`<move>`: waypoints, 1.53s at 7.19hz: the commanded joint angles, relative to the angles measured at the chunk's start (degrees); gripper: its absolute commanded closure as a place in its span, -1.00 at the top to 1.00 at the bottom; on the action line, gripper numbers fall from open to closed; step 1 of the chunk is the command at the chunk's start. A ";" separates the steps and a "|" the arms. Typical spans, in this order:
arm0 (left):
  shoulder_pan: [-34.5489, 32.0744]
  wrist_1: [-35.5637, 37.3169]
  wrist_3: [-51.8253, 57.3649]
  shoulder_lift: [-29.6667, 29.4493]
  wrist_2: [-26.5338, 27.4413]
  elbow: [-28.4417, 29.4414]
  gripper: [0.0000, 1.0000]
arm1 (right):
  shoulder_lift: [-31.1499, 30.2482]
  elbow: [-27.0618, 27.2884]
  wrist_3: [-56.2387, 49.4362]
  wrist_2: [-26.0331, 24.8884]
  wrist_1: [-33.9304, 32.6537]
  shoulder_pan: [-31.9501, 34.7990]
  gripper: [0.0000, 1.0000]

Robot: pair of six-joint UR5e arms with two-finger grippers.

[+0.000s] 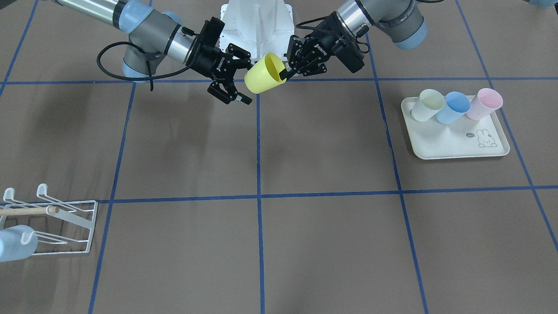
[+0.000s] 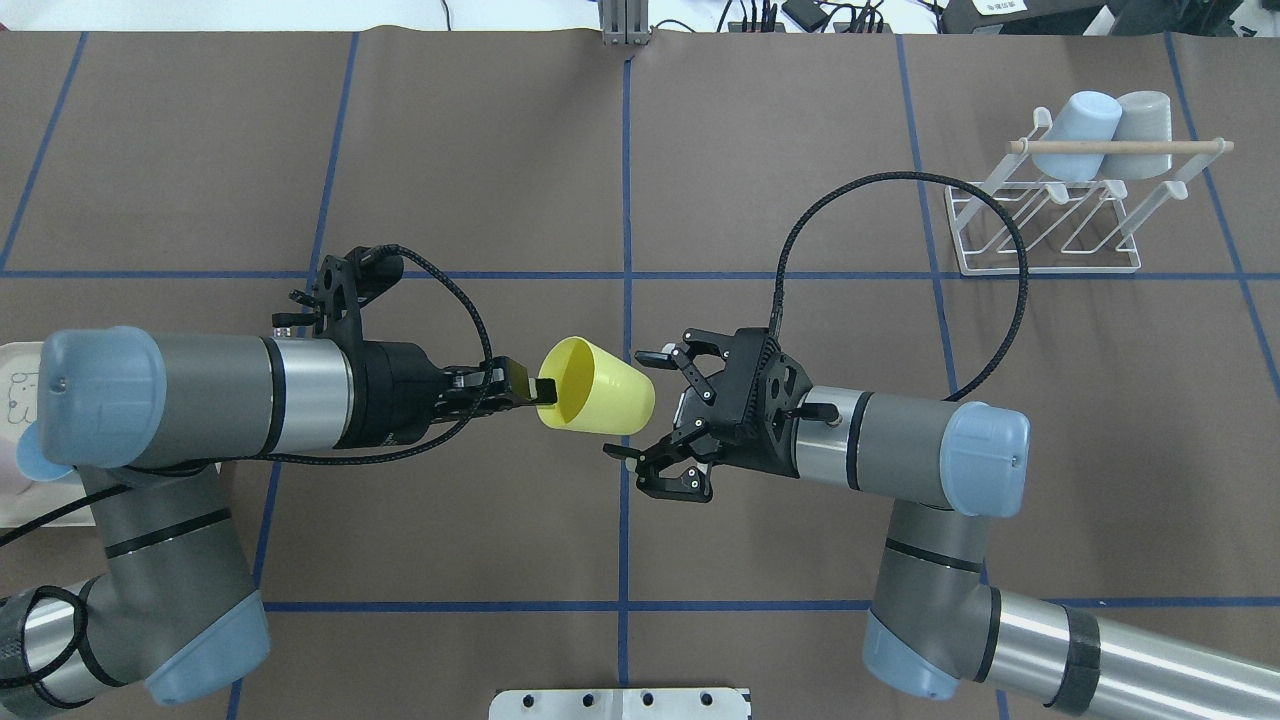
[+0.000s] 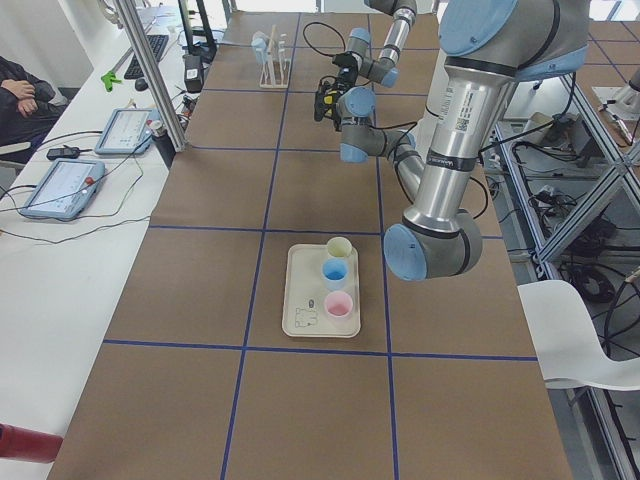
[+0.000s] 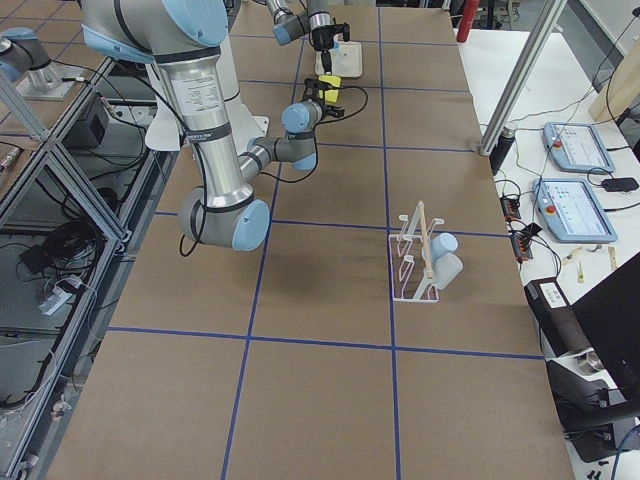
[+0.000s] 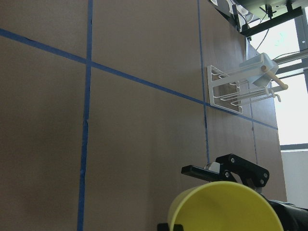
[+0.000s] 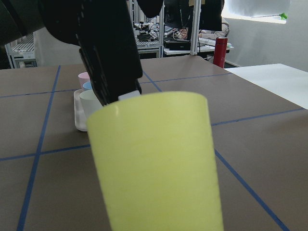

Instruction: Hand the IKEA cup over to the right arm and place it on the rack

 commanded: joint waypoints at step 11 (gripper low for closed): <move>0.62 -0.09 0.00 -0.86 0.27 1.18 -1.00 | 0.17 0.17 0.00 0.00 0.09 0.09 0.50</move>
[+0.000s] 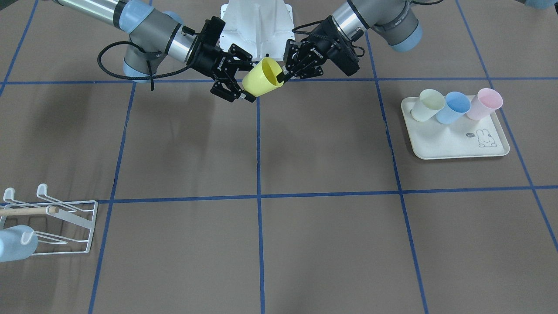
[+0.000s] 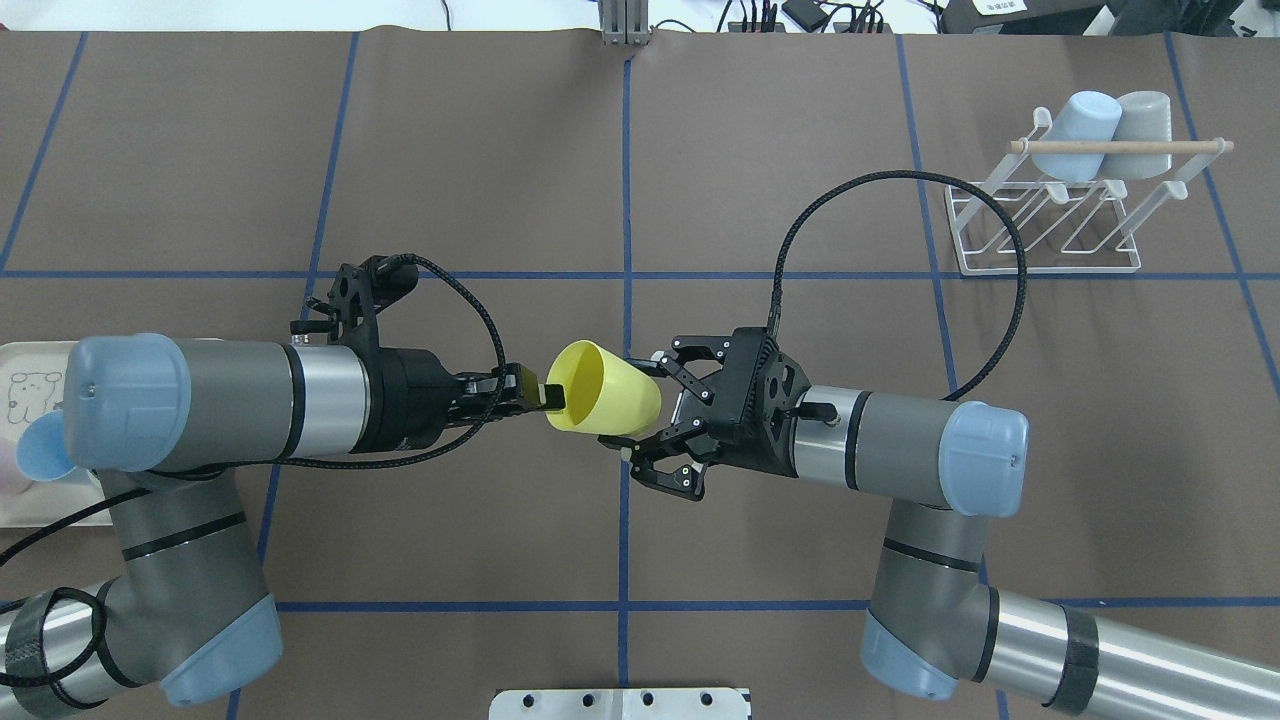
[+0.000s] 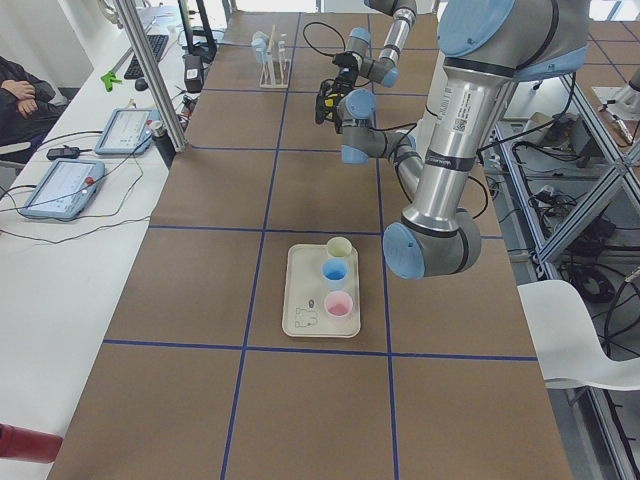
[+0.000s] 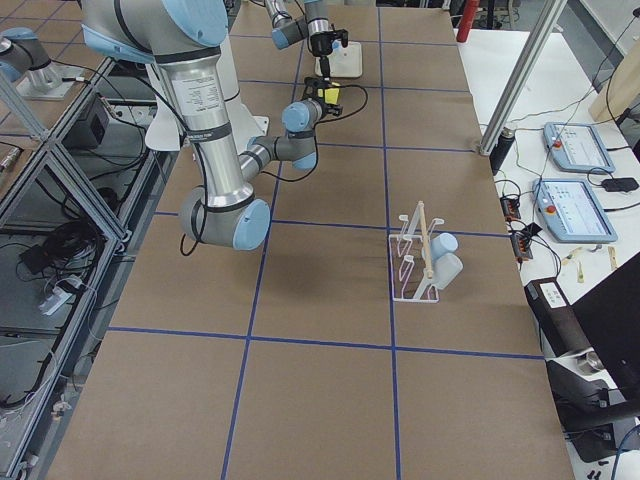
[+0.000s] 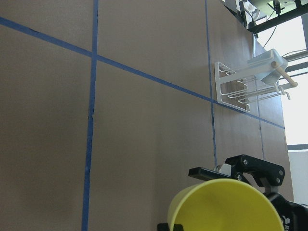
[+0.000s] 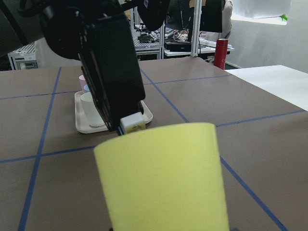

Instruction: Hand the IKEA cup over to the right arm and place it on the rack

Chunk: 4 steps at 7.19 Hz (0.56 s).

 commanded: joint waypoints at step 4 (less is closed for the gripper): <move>0.00 -0.17 0.44 -0.15 -0.27 0.00 -0.04 | -0.17 -0.01 1.06 0.00 0.07 -0.02 -0.06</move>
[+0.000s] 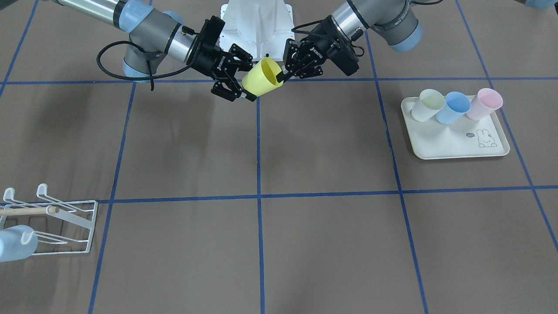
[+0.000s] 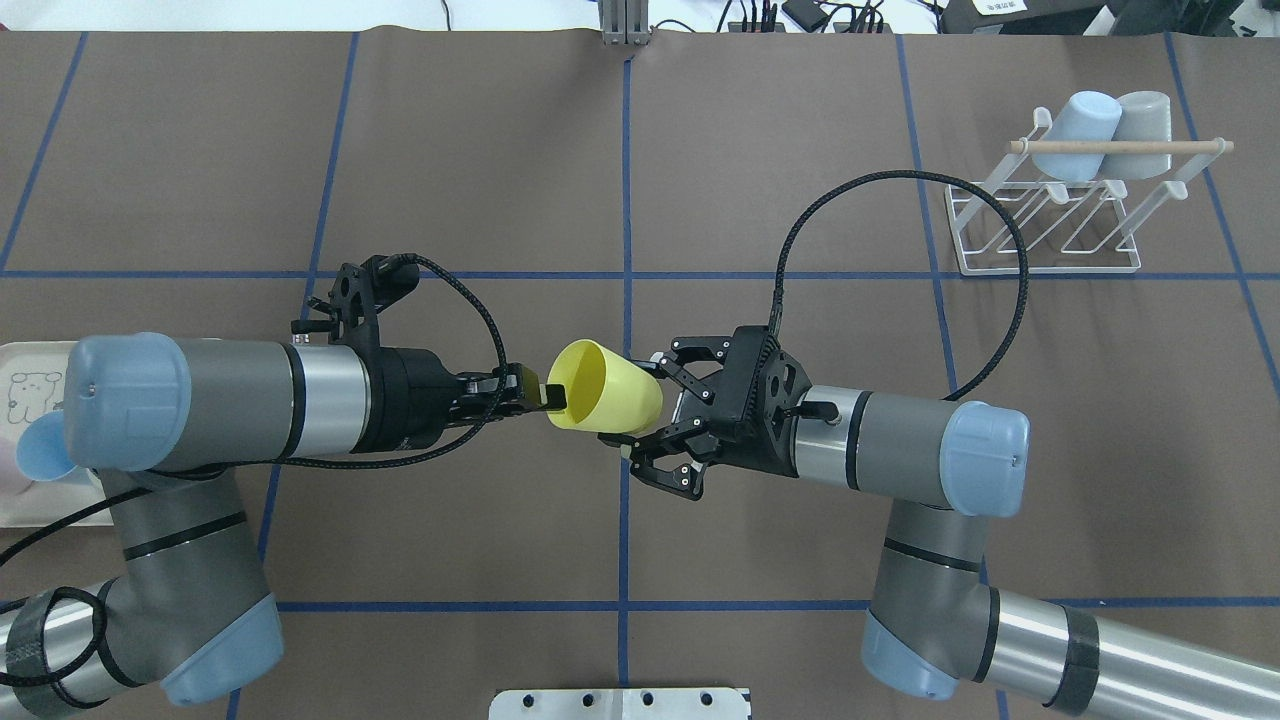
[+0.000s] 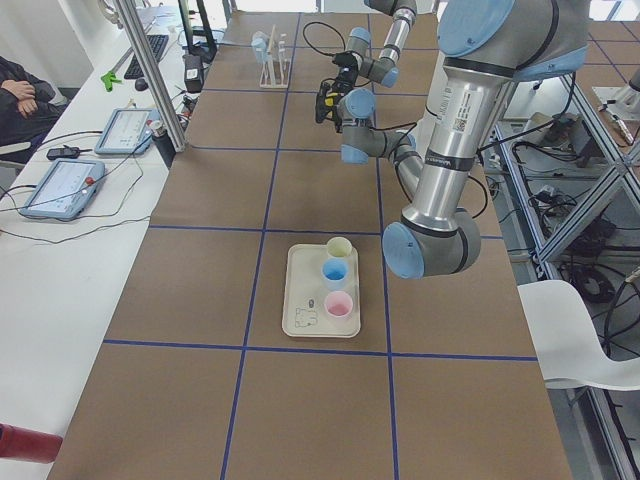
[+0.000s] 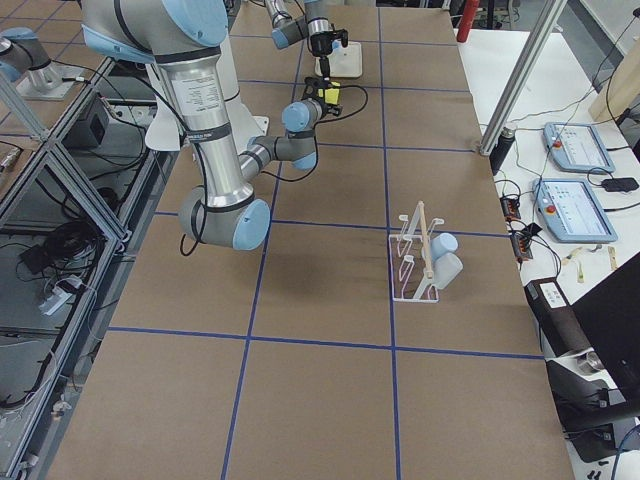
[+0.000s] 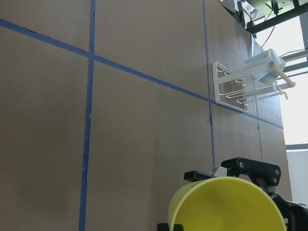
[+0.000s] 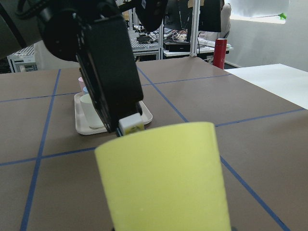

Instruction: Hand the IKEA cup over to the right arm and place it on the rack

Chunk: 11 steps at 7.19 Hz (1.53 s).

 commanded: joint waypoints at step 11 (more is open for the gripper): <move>-11.95 5.01 22.66 12.86 -3.70 -1.67 1.00 | 6.29 -0.05 -23.58 -2.55 -49.68 22.11 -0.72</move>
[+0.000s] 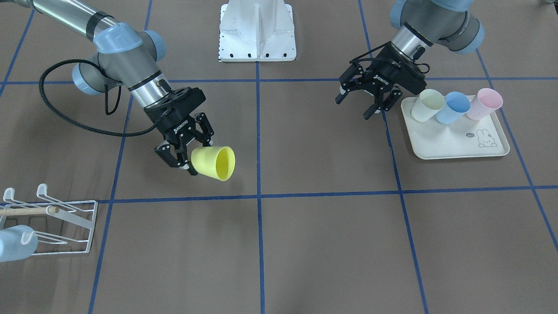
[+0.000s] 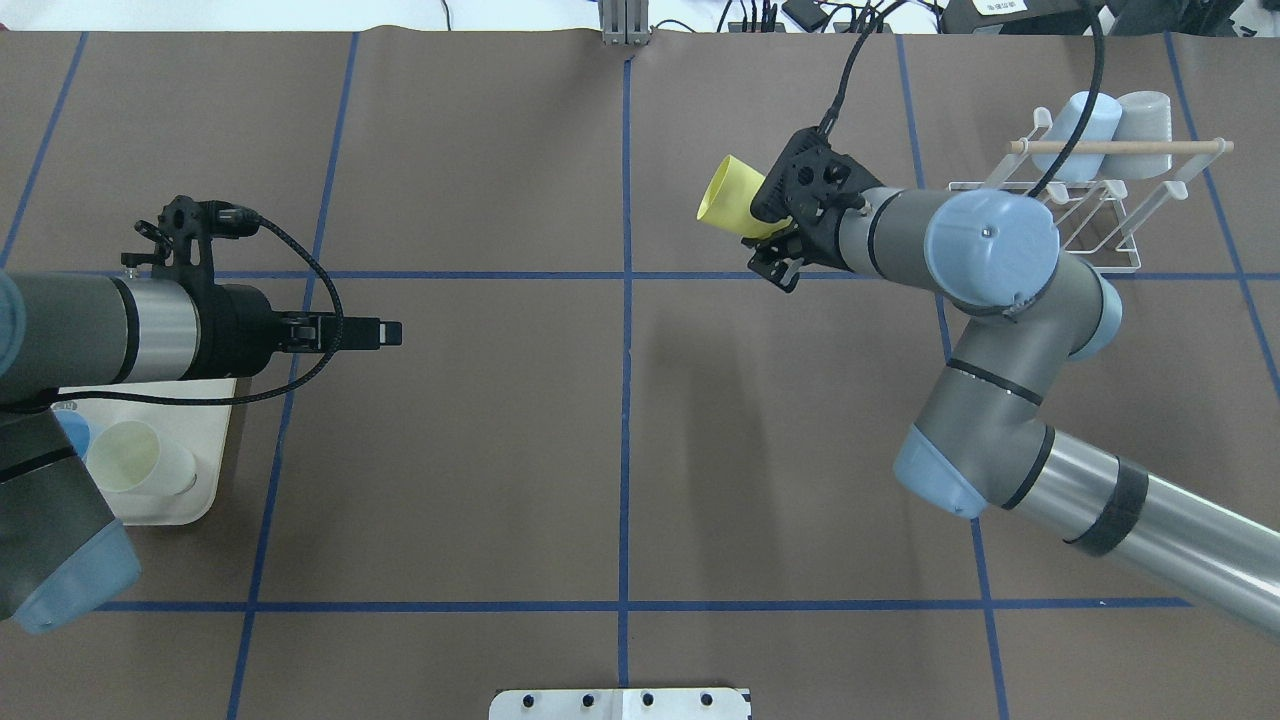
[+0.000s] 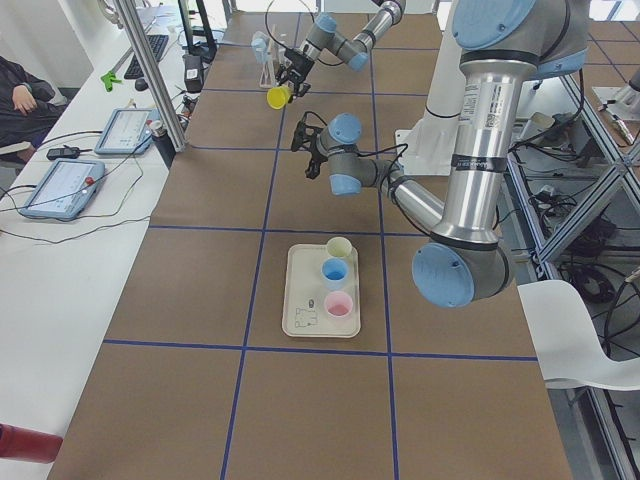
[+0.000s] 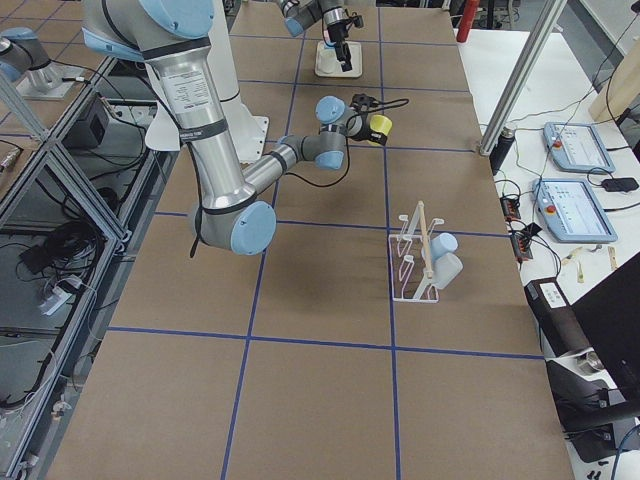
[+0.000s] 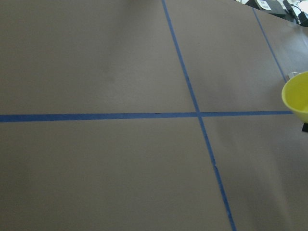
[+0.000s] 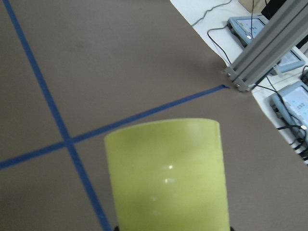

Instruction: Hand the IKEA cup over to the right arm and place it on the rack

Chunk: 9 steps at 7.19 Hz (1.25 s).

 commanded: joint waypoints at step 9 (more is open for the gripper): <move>0.13 -0.11 -0.65 0.10 0.46 -1.05 1.00 | 0.61 -1.10 -81.63 -22.38 -29.13 19.70 -0.64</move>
